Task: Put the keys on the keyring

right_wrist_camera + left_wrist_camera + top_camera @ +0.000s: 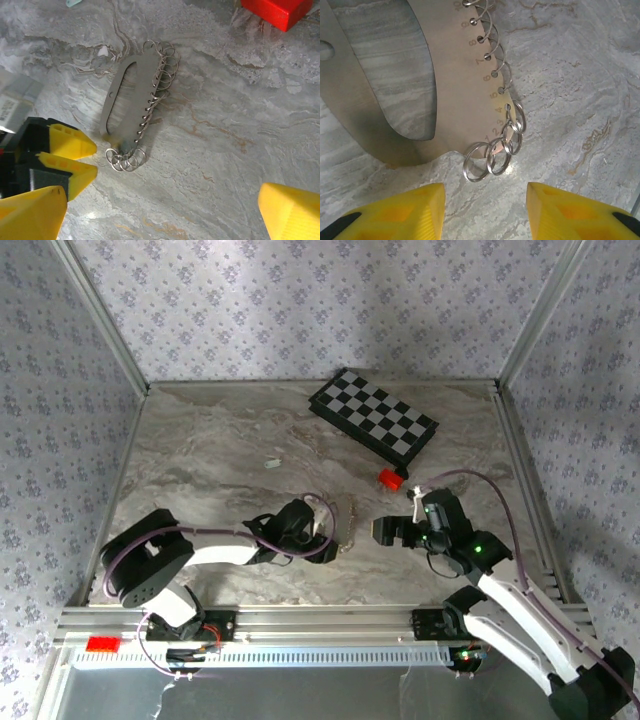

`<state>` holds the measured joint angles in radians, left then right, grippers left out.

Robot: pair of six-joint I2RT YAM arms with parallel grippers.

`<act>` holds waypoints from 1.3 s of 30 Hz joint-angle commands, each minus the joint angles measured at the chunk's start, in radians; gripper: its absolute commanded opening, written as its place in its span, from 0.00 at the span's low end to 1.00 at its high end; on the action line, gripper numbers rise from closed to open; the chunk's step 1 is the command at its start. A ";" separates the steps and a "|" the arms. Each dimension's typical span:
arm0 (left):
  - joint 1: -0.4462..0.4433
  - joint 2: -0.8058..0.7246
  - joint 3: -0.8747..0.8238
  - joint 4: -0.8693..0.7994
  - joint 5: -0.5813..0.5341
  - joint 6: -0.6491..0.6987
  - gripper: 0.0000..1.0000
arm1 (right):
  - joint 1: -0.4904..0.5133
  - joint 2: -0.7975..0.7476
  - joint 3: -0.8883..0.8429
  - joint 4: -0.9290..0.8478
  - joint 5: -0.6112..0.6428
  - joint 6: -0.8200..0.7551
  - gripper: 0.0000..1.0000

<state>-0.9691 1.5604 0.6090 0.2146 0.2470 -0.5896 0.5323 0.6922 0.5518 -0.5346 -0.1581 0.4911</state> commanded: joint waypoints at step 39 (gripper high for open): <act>-0.008 0.094 -0.007 0.172 -0.002 -0.045 0.29 | -0.035 -0.031 -0.033 -0.022 -0.025 0.027 1.00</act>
<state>-0.9710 1.6405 0.6136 0.3523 0.2466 -0.6235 0.5053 0.6735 0.5251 -0.5365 -0.1692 0.5091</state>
